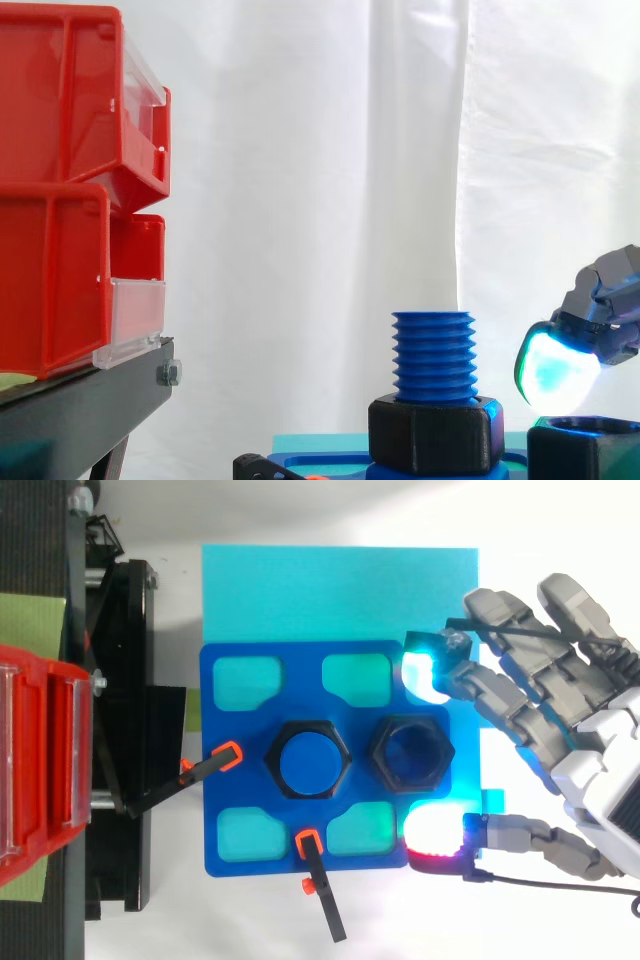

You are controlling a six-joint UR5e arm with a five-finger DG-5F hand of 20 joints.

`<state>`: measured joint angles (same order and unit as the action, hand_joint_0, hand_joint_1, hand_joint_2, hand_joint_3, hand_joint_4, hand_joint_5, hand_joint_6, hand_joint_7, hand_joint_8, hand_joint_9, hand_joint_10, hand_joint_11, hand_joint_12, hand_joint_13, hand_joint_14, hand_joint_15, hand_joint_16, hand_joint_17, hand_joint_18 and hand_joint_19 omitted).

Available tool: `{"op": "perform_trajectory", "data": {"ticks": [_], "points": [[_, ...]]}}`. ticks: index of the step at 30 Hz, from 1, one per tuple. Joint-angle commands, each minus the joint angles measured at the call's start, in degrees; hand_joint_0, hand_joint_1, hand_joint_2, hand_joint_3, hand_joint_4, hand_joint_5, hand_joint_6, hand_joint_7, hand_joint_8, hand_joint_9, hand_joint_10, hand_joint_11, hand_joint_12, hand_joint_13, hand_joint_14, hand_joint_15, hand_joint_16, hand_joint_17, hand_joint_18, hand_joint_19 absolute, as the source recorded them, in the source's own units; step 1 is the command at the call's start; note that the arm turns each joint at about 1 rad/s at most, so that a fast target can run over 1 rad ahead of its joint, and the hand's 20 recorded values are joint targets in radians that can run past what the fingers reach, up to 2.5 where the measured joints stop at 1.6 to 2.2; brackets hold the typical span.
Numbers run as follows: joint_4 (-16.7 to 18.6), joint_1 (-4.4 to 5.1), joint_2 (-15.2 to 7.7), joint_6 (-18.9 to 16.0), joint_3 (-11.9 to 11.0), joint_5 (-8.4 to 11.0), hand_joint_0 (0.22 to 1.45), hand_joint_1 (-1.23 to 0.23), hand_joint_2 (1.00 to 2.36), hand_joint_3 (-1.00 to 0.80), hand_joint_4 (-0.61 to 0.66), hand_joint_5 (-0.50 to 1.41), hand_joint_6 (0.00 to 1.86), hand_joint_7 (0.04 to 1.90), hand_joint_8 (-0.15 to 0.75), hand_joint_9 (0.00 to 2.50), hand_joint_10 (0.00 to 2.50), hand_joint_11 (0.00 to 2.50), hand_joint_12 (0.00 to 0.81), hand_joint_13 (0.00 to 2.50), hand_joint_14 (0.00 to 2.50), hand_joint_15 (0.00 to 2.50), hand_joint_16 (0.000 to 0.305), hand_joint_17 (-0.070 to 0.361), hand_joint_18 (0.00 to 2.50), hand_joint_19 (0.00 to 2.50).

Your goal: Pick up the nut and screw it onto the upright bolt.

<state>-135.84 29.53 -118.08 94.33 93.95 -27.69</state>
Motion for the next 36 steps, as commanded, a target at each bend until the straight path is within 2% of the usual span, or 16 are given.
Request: {"op": "perform_trajectory", "data": {"ticks": [1,10,27,36], "points": [[-0.30,0.00,-0.05,-0.02,0.00,-0.09,0.37,-0.68,1.00,-0.50,0.31,-0.23,0.50,0.87,0.331,0.26,0.00,0.00,0.464,0.35,0.00,0.00,0.065,0.147,0.26,0.00],[-0.57,-0.36,-0.05,-0.02,0.00,-0.09,0.38,-0.68,1.00,-0.50,0.32,-0.22,0.50,0.91,0.329,0.26,0.00,0.00,0.458,0.34,0.00,0.00,0.064,0.144,0.25,0.00],[-1.27,-0.79,-0.05,-0.46,0.00,-1.49,0.38,-0.69,1.00,-0.50,0.37,-0.20,0.50,1.03,0.330,0.27,0.00,0.00,0.453,0.35,0.00,0.00,0.063,0.141,0.27,0.00],[-1.27,-0.88,-1.63,-2.31,0.00,-2.28,0.39,-0.70,1.00,-0.50,0.38,-0.20,0.50,1.06,0.334,0.29,0.00,0.00,0.451,0.37,0.00,0.00,0.062,0.140,0.29,0.00]]}}
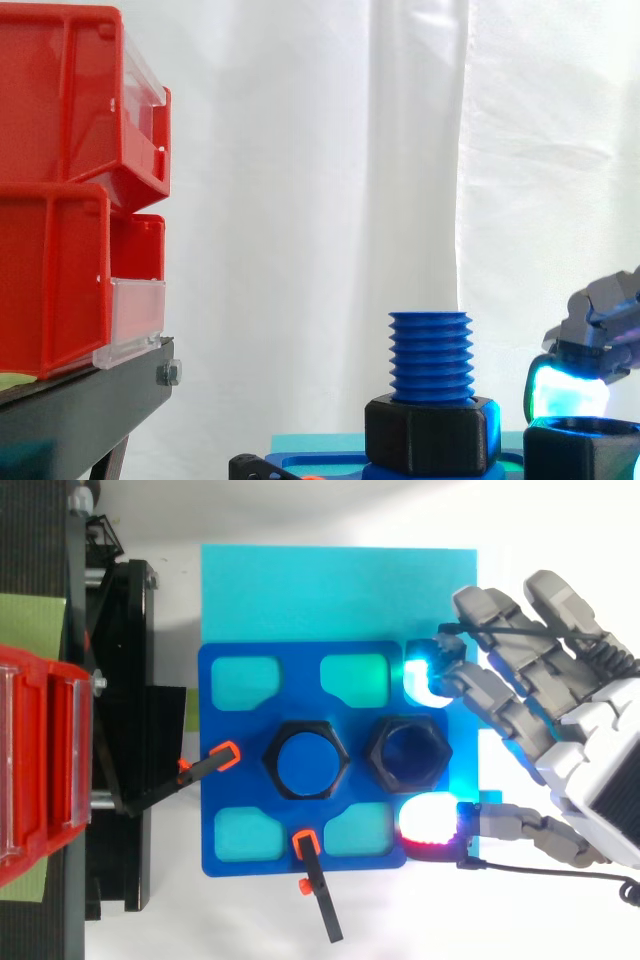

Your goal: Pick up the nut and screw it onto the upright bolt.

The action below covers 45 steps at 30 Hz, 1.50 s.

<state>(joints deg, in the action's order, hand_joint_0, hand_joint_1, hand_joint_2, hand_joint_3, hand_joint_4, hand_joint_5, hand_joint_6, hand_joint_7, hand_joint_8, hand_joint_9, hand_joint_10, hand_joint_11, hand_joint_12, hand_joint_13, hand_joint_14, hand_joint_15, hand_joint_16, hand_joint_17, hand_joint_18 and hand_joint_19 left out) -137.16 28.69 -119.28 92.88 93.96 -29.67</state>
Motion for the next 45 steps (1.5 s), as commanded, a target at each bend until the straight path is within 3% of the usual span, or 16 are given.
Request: {"op": "perform_trajectory", "data": {"ticks": [1,19,22,24,29,32,34,37,45], "points": [[0.14,-0.04,-0.42,-0.77,0.00,-0.57,0.39,-0.70,1.00,-0.50,0.38,-0.19,0.50,1.06,0.334,0.29,0.00,0.00,0.450,0.38,0.00,0.00,0.062,0.139,0.29,0.00],[-1.62,-0.21,-0.33,-0.77,-0.97,-2.06,0.44,-0.62,1.00,-0.50,0.38,-0.16,0.50,1.20,0.327,0.36,0.00,0.00,0.420,0.43,0.00,0.00,0.056,0.126,0.35,0.00],[-4.70,-0.21,-0.16,-1.04,-2.64,-3.21,0.45,-0.62,1.00,-0.50,0.38,-0.16,0.50,1.22,0.326,0.37,0.00,0.00,0.415,0.43,0.00,0.00,0.055,0.124,0.36,0.00],[-10.50,-0.30,-0.16,-2.00,-5.01,-3.65,0.45,-0.61,1.00,-0.50,0.38,-0.16,0.50,1.22,0.326,0.38,0.00,0.00,0.412,0.44,0.00,0.00,0.055,0.123,0.37,0.00],[-19.72,-0.30,-0.16,-6.13,-7.74,-3.82,0.46,-0.60,1.00,-0.50,0.37,-0.15,0.50,1.24,0.325,0.40,0.00,0.00,0.407,0.45,0.00,0.00,0.054,0.121,0.38,0.00],[-21.75,-0.30,-0.07,-8.15,-8.17,-4.00,0.46,-0.59,1.00,-0.50,0.36,-0.15,0.50,1.25,0.325,0.40,0.00,0.00,0.406,0.45,0.00,0.00,0.054,0.121,0.38,0.00],[-25.35,-0.30,0.19,-12.99,-8.70,-4.44,0.46,-0.59,1.00,-0.50,0.36,-0.15,0.50,1.25,0.325,0.40,0.00,0.00,0.406,0.45,0.00,0.00,0.054,0.120,0.38,0.00],[-27.81,-0.30,1.16,-15.45,-8.70,-4.52,0.46,-0.59,1.00,-0.50,0.36,-0.15,0.50,1.25,0.325,0.40,0.00,0.00,0.406,0.45,0.00,0.00,0.054,0.121,0.38,0.00],[-32.03,-0.83,5.99,-15.89,-8.70,-5.75,0.46,-0.58,1.00,-0.50,0.36,-0.15,0.50,1.25,0.325,0.40,0.00,0.00,0.406,0.45,0.00,0.00,0.054,0.120,0.38,0.00]]}}
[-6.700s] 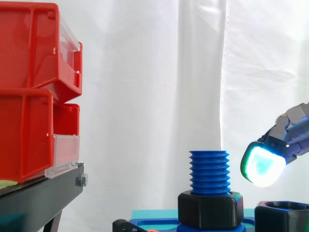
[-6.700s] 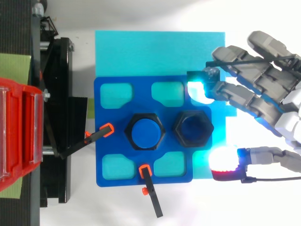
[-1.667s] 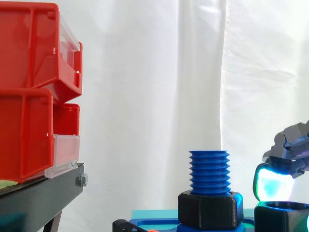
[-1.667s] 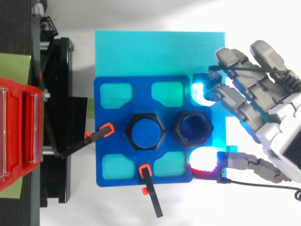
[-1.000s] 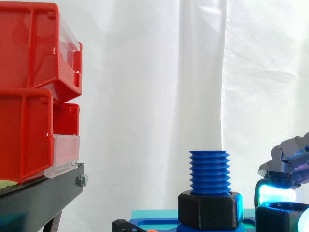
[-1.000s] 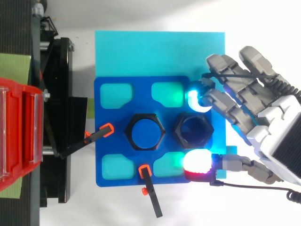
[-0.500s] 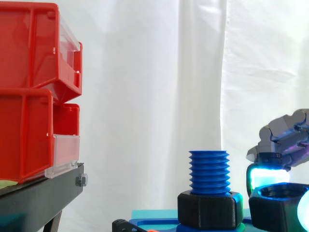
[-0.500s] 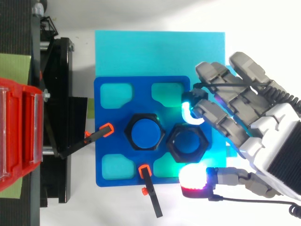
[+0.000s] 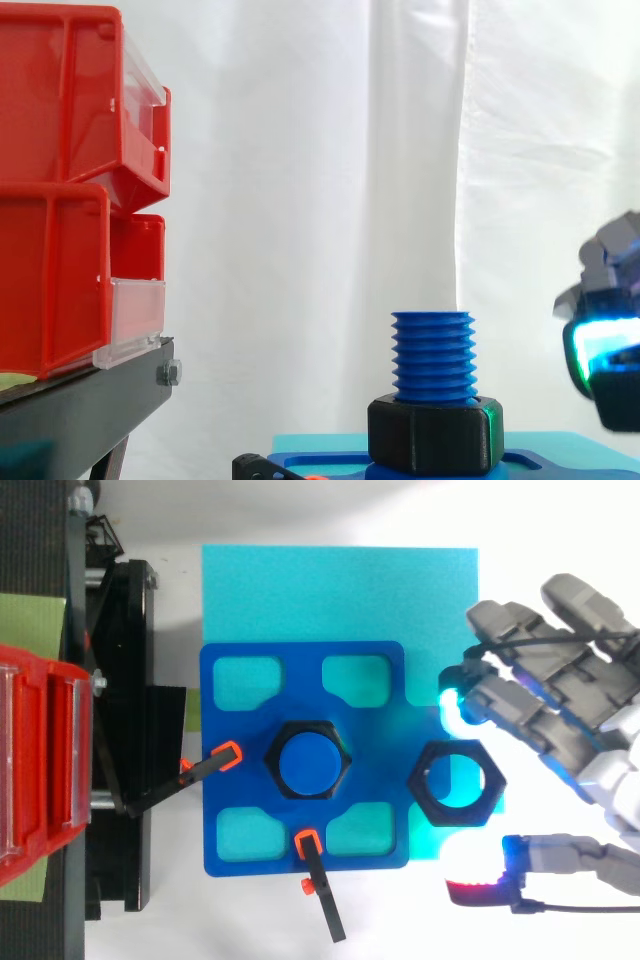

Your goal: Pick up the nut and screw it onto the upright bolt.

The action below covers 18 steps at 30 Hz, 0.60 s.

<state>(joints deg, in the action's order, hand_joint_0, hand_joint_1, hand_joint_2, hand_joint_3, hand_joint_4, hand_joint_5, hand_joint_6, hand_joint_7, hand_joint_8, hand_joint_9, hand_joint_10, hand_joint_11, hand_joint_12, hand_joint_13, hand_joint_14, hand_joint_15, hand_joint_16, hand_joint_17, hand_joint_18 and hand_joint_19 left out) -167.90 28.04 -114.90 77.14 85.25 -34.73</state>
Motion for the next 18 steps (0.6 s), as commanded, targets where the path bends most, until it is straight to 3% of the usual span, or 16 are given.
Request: {"op": "perform_trajectory", "data": {"ticks": [1,3,4,7,9,10,11,13,17,18], "points": [[-1.46,-0.26,1.87,-0.23,-0.08,-1.04,0.46,-0.57,1.00,-0.50,0.36,-0.15,0.50,1.25,0.324,0.40,0.00,0.00,0.406,0.45,0.00,0.00,0.053,0.120,0.38,0.00],[-1.73,-0.53,3.19,-0.23,-0.08,-2.36,0.46,-0.57,1.00,-0.50,0.36,-0.15,0.50,1.26,0.324,0.40,0.00,0.00,0.405,0.45,0.00,0.00,0.053,0.120,0.38,0.00],[-1.46,-1.14,4.51,-0.23,-0.35,-4.47,0.46,-0.57,1.00,-0.50,0.36,-0.15,0.50,1.26,0.324,0.40,0.00,0.00,0.406,0.45,0.00,0.00,0.054,0.120,0.38,0.00],[-1.29,-1.49,4.59,-0.15,-0.96,-5.79,0.46,-0.57,1.00,-0.50,0.36,-0.15,0.50,1.25,0.324,0.40,0.00,0.00,0.405,0.45,0.00,0.00,0.054,0.120,0.39,0.00],[-1.64,-2.73,4.59,-0.15,-3.16,-8.95,0.46,-0.57,1.00,-0.50,0.35,-0.15,0.50,1.25,0.324,0.40,0.00,0.00,0.405,0.45,0.00,0.00,0.053,0.120,0.38,0.00],[-1.46,-2.99,4.59,-0.15,-3.42,-9.65,0.46,-0.57,1.00,-0.50,0.36,-0.15,0.50,1.26,0.324,0.40,0.00,0.00,0.405,0.45,0.00,0.00,0.053,0.120,0.39,0.00],[-1.20,-3.78,4.59,-0.15,-4.13,-12.03,0.46,-0.57,1.00,-0.50,0.36,-0.15,0.50,1.26,0.324,0.40,0.00,0.00,0.405,0.45,0.00,0.00,0.053,0.120,0.39,0.00],[0.56,-5.01,4.42,0.65,-4.39,-16.07,0.46,-0.57,1.00,-0.50,0.36,-0.15,0.50,1.26,0.324,0.40,0.00,0.00,0.406,0.45,0.00,0.00,0.053,0.120,0.39,0.00],[5.31,-6.33,3.71,3.81,-4.39,-19.41,0.46,-0.57,1.00,-0.50,0.36,-0.15,0.50,1.25,0.324,0.40,0.00,0.00,0.405,0.45,0.00,0.00,0.053,0.120,0.39,0.00],[8.03,-7.12,2.57,5.66,-4.83,-21.43,0.46,-0.57,1.00,-0.50,0.36,-0.15,0.50,1.25,0.324,0.39,0.00,0.00,0.405,0.45,0.00,0.00,0.053,0.119,0.39,0.00]]}}
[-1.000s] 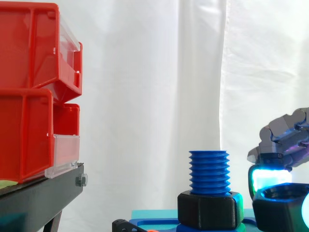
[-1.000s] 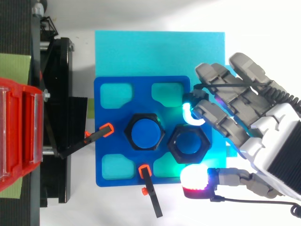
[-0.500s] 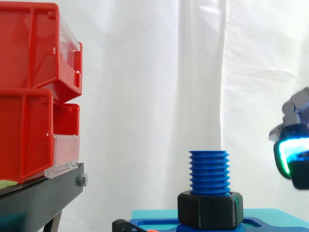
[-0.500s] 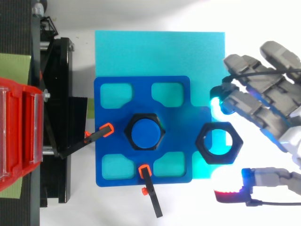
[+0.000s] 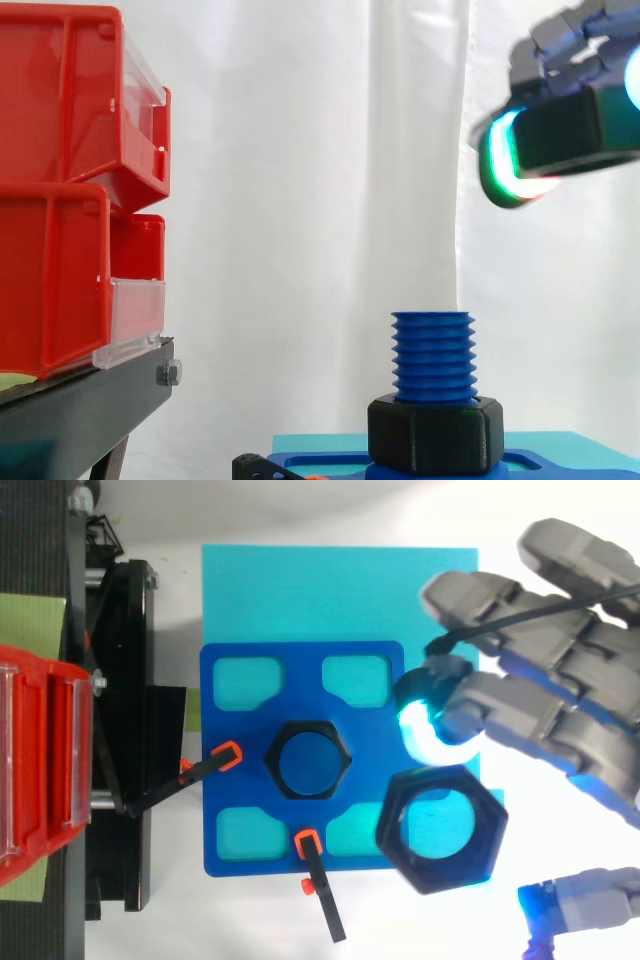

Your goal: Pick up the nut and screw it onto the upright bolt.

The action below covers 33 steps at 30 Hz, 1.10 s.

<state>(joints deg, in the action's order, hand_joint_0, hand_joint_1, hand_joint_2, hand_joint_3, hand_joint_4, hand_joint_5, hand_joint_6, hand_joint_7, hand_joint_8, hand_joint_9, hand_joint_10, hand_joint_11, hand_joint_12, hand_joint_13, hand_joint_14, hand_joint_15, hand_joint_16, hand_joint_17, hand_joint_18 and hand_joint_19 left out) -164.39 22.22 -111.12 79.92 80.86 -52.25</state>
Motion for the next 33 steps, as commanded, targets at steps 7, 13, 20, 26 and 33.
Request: {"op": "perform_trajectory", "data": {"ticks": [7,13,20,26,33], "points": [[7.95,-3.06,-4.28,3.31,-1.85,-7.69,0.46,-0.56,1.00,-0.50,0.36,-0.15,0.50,1.25,0.324,0.40,0.00,0.00,0.405,0.45,0.00,0.00,0.053,0.119,0.39,0.00],[8.56,-4.29,-6.30,1.90,-2.02,-9.71,0.46,-0.56,1.00,-0.50,0.36,-0.15,0.50,1.24,0.322,0.39,0.00,0.00,0.405,0.45,0.00,0.00,0.053,0.119,0.39,0.00],[8.56,-4.82,-6.39,1.73,-2.02,-9.71,0.46,-0.56,1.00,-0.50,0.36,-0.15,0.50,1.24,0.323,0.39,0.00,0.00,0.405,0.46,0.00,0.00,0.053,0.119,0.40,0.00],[8.03,-6.05,-7.53,1.02,-1.93,-10.51,0.47,-0.56,1.00,-0.50,0.36,-0.15,0.50,1.24,0.323,0.40,0.00,0.00,0.403,0.47,0.00,0.00,0.053,0.120,0.40,0.00],[8.12,-6.93,-7.62,1.11,-2.02,-12.88,0.47,-0.55,1.00,-0.50,0.35,-0.15,0.50,1.24,0.322,0.40,0.00,0.00,0.402,0.48,0.00,0.00,0.053,0.119,0.41,0.00]]}}
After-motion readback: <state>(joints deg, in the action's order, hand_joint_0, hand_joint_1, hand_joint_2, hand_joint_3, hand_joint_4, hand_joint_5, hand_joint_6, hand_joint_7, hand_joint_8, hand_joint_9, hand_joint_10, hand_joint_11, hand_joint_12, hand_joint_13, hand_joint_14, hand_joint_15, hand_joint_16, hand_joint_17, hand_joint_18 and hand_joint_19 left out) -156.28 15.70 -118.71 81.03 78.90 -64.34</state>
